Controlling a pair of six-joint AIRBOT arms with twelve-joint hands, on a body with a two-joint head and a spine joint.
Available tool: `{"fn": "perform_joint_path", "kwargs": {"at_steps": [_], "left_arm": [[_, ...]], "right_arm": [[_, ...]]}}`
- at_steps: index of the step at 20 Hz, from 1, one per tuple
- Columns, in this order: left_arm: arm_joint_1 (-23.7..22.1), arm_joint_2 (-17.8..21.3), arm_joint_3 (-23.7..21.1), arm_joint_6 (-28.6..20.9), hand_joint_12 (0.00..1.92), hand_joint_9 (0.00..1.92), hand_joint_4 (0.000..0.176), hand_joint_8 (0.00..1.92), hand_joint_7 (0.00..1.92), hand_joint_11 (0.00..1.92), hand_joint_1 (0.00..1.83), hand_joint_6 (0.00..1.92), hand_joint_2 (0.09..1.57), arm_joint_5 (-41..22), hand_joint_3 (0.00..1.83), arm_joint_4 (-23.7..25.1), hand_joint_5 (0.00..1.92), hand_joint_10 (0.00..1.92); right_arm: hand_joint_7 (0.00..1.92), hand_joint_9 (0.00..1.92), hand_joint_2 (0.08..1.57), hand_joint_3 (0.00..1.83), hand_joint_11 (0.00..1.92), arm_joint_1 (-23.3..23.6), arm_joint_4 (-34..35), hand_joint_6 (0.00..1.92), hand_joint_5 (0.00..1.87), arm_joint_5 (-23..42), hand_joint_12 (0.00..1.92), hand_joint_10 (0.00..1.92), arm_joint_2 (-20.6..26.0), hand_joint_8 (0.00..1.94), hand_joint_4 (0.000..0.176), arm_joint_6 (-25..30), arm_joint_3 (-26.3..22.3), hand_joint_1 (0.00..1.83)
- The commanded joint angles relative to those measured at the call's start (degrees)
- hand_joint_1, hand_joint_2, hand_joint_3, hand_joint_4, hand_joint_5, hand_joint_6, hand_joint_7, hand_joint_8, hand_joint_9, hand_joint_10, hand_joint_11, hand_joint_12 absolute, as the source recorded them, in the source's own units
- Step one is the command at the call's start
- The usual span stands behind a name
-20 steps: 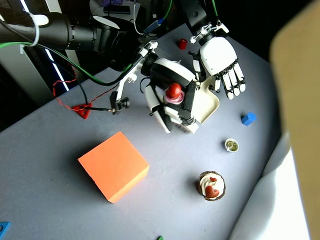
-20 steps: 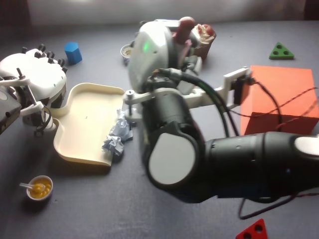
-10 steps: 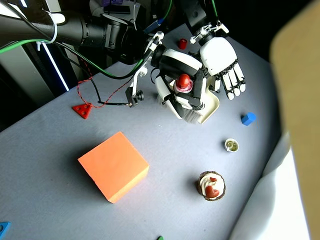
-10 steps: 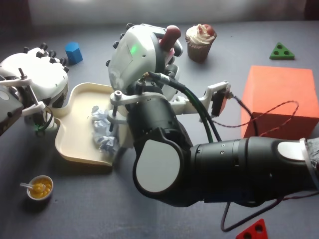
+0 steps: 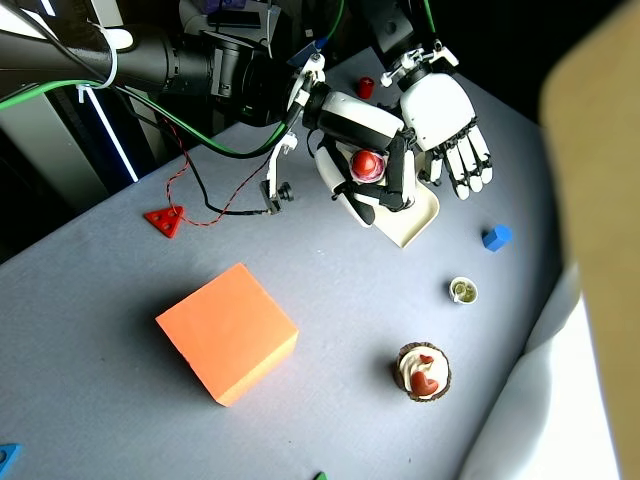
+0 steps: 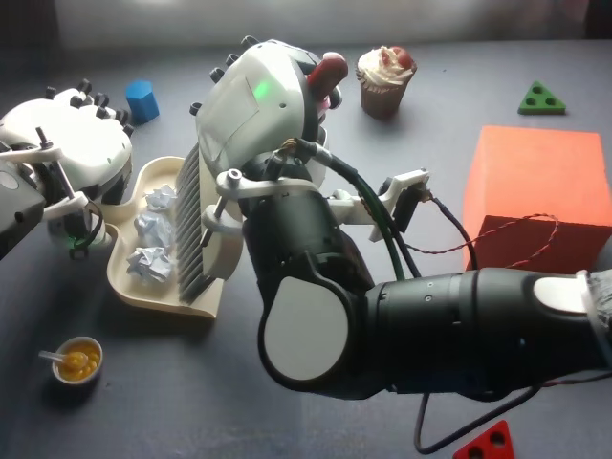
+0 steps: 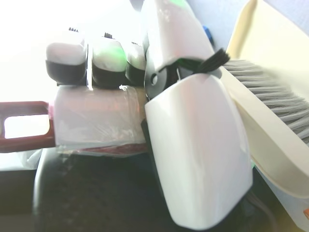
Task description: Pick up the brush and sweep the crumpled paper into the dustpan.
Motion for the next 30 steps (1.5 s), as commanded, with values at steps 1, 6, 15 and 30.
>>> {"fn": "perform_joint_path", "kwargs": {"at_steps": [1,6,15,30], "left_arm": [[-0.59,0.24,0.07,0.18,0.45,0.2,0.0,0.0,0.32,0.03,1.13,0.83,1.08,-4.8,0.0,2.22,1.07,0.01],[-0.63,0.28,-0.06,0.18,0.42,0.2,0.0,0.01,0.33,0.02,1.13,0.84,1.08,-4.84,0.0,2.22,1.06,0.01],[-0.88,0.35,-0.13,0.19,0.43,0.21,0.0,0.0,0.34,0.04,1.12,0.85,1.08,-4.75,0.0,2.57,1.06,0.01],[-1.08,0.58,-0.44,0.2,0.37,0.19,0.0,0.0,0.31,0.02,1.12,0.8,1.07,-5.42,0.0,2.31,1.09,0.0]], "right_arm": [[1.13,1.22,1.14,0.0,1.14,0.71,-6.01,1.92,1.07,-3.91,1.92,1.92,0.79,1.94,0.176,-0.42,-0.31,1.43],[1.13,1.23,1.15,0.0,1.2,2.82,-4.6,1.92,1.06,-2.89,1.92,1.92,4.32,1.94,0.176,-1.17,-2.0,1.42],[1.13,1.22,1.15,0.0,1.22,5.37,-2.93,1.92,1.07,-2.13,1.92,1.92,10.67,1.94,0.176,-0.14,-6.98,1.43],[1.12,1.19,1.15,0.0,1.23,1.35,-7.55,1.92,1.06,-0.29,1.92,1.92,18.26,1.94,0.176,6.3,-11.65,1.42]]}}
